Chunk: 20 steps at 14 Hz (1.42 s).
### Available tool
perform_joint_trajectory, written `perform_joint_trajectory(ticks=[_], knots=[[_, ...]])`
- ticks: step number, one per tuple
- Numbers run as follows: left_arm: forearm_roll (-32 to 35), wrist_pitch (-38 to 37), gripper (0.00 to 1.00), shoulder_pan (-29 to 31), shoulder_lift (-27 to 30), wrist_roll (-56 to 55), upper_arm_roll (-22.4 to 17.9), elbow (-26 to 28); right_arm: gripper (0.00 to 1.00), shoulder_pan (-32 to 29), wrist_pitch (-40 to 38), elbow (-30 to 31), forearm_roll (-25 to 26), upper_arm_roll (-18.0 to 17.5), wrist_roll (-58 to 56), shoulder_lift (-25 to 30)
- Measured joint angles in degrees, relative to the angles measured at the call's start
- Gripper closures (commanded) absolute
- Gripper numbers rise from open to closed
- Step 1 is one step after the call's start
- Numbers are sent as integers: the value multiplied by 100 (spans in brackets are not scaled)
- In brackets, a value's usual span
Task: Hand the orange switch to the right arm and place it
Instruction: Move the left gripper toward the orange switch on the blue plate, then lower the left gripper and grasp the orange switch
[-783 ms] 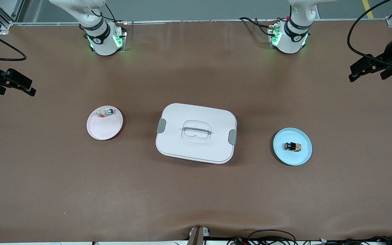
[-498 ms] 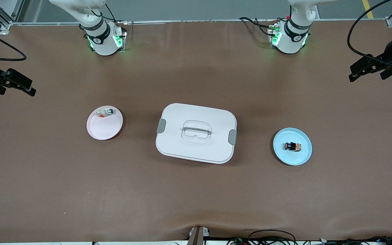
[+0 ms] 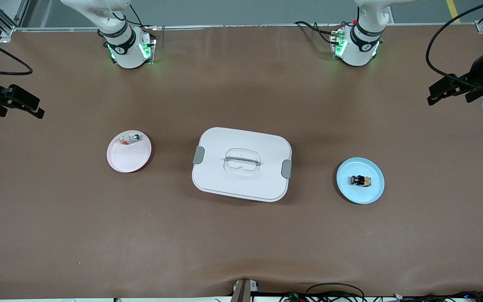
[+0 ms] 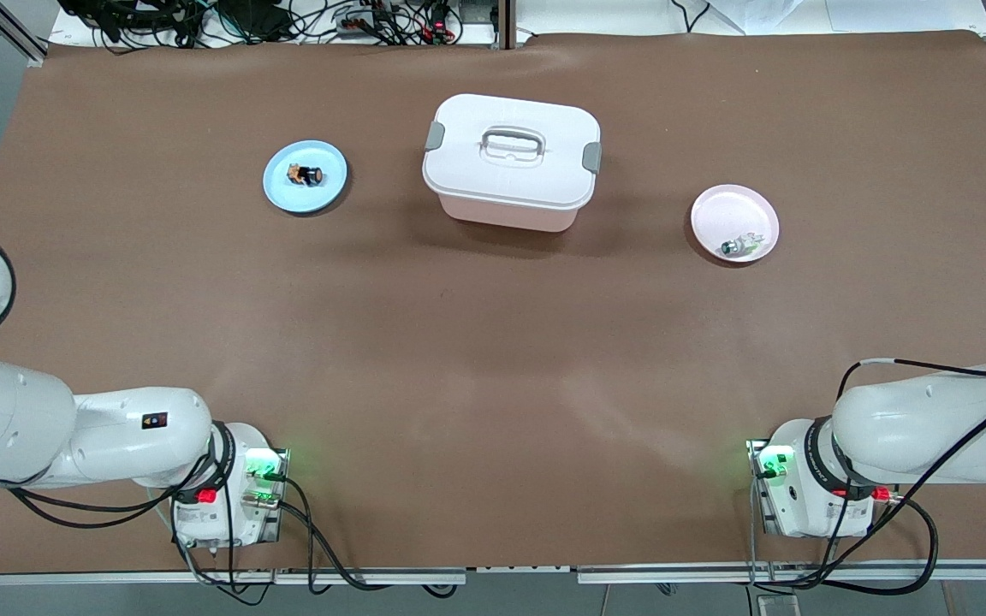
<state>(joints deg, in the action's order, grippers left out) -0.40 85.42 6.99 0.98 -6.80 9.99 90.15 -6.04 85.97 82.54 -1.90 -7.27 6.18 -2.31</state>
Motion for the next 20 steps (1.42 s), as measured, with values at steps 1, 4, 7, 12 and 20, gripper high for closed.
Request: perform_joint_trajectory(ticks=[1, 4, 7, 12, 20], knots=[[0, 21, 0, -11, -112, 1, 4, 1, 0, 0, 0, 2, 0, 0, 0, 0], [0, 221, 0, -75, -413, -12, 37, 3, 0, 0, 0, 5, 0, 0, 0, 0], [0, 535, 0, -127, -603, -29, 61, 155, 0, 0, 0, 7, 0, 0, 0, 0], [0, 1770, 0, -143, -690, -29, 89, 1138, 0, 0, 2, 12, 0, 0, 0, 1], [230, 4207, 0, -227, -1485, 17, 149, 2319, 0, 0, 5, 21, 0, -1, 0, 2]])
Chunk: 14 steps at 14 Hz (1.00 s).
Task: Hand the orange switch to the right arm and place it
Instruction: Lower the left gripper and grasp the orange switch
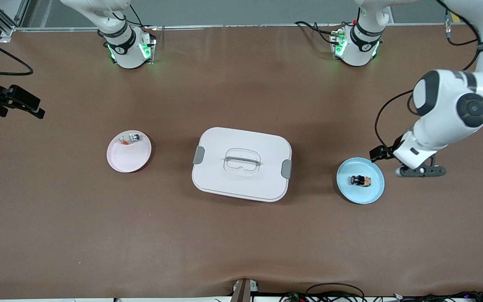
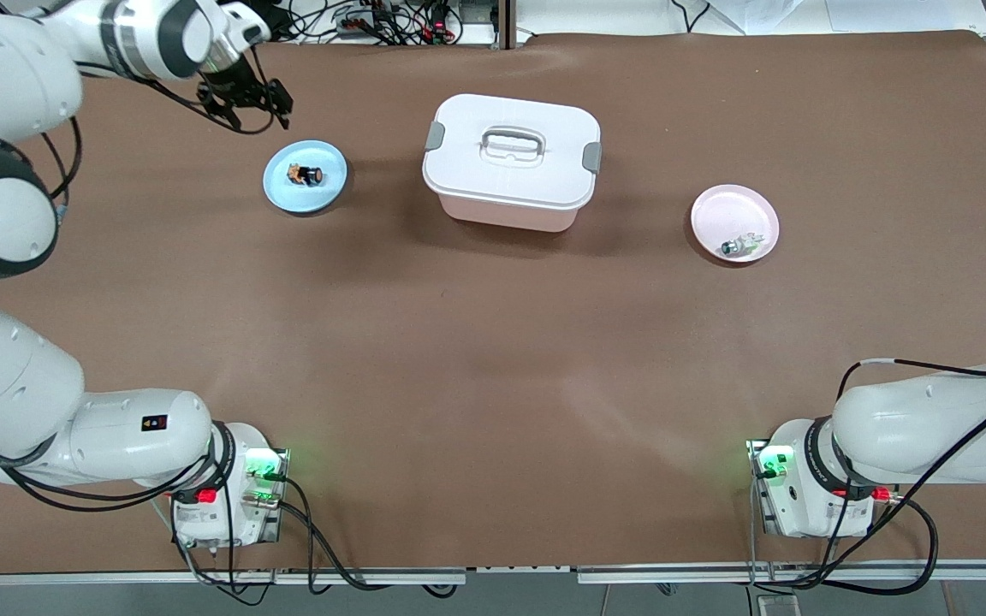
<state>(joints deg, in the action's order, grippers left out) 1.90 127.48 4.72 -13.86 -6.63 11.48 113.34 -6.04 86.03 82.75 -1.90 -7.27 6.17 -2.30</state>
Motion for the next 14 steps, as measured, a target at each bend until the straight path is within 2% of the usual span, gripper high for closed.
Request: perform_joint_trajectory(ticks=[6, 14], knots=[[638, 1130, 0, -29, -963, 0, 3, 12, 0, 0, 5, 3, 0, 0, 0, 2], [816, 1704, 0, -31, -1460, 1, 4, 8, 0, 0, 6, 4, 0, 0, 0, 3]])
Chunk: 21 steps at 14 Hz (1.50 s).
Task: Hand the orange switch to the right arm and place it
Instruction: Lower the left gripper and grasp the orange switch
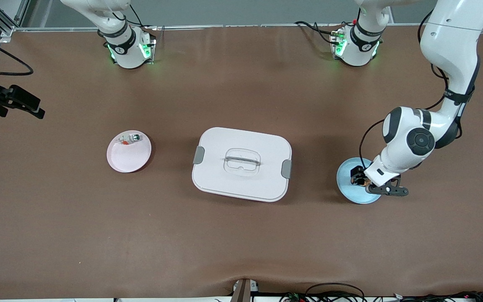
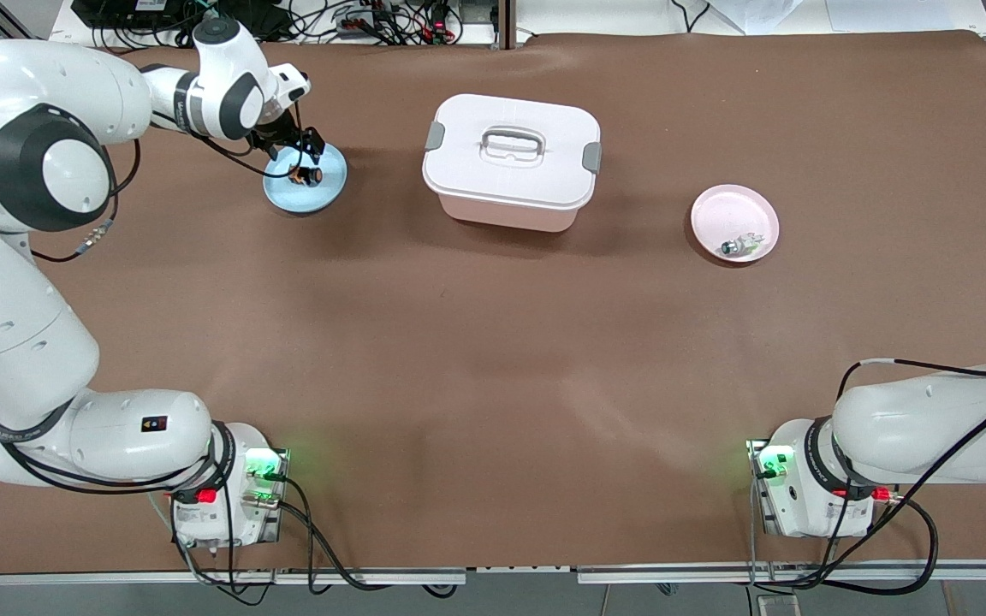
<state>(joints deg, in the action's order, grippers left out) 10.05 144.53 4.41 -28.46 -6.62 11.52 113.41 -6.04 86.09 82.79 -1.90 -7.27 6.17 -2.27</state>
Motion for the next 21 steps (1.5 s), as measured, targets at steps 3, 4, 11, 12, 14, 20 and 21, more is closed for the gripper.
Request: perform_joint_trajectory(ticks=[3, 4, 11, 12, 14, 20, 21], knots=[[0, 162, 0, 0, -182, 1, 0, 0, 0, 0, 0, 0, 0, 0, 0, 0], [0, 207, 0, 0, -233, 1, 0, 0, 0, 0, 0, 1, 0, 0, 0, 1], [0, 398, 77, 2, -523, 2, 1, -1, 0, 0, 0, 1, 0, 0, 0, 1], [0, 400, 95, 2, -525, 8, 1, -4, 0, 0, 0, 2, 0, 0, 0, 1], [1, 398, 100, 4, -511, 8, 1, -13, 0, 0, 0, 2, 0, 0, 0, 1], [0, -318, 100, 18, 117, -17, 137, -132, 0, 0, 0, 4, 0, 0, 0, 3], [0, -564, 100, 16, 303, -30, 186, -156, 0, 0, 0, 4, 0, 0, 0, 3]])
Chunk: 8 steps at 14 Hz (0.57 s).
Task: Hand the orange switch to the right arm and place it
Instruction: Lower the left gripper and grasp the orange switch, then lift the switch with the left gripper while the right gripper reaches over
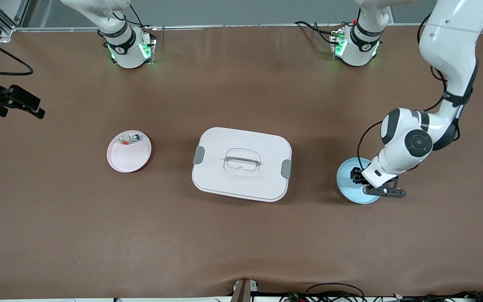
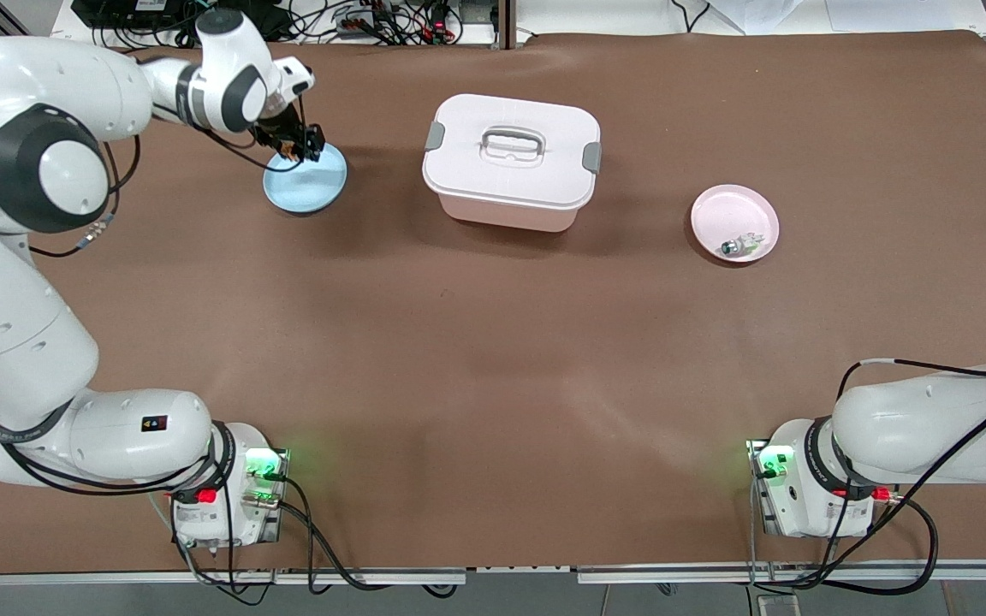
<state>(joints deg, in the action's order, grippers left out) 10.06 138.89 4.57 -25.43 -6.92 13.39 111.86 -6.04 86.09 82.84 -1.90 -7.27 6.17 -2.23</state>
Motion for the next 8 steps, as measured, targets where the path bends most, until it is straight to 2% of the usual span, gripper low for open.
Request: perform_joint_trajectory(ticks=[3, 8], knots=[[-35, -656, 100, -1, 505, -14, 47, -80, 0, 0, 0, 1, 0, 0, 0, 0], [-906, -1212, 100, -6, 999, -179, 138, -295, 0, 0, -13, 26, -2, 1, 0, 0]])
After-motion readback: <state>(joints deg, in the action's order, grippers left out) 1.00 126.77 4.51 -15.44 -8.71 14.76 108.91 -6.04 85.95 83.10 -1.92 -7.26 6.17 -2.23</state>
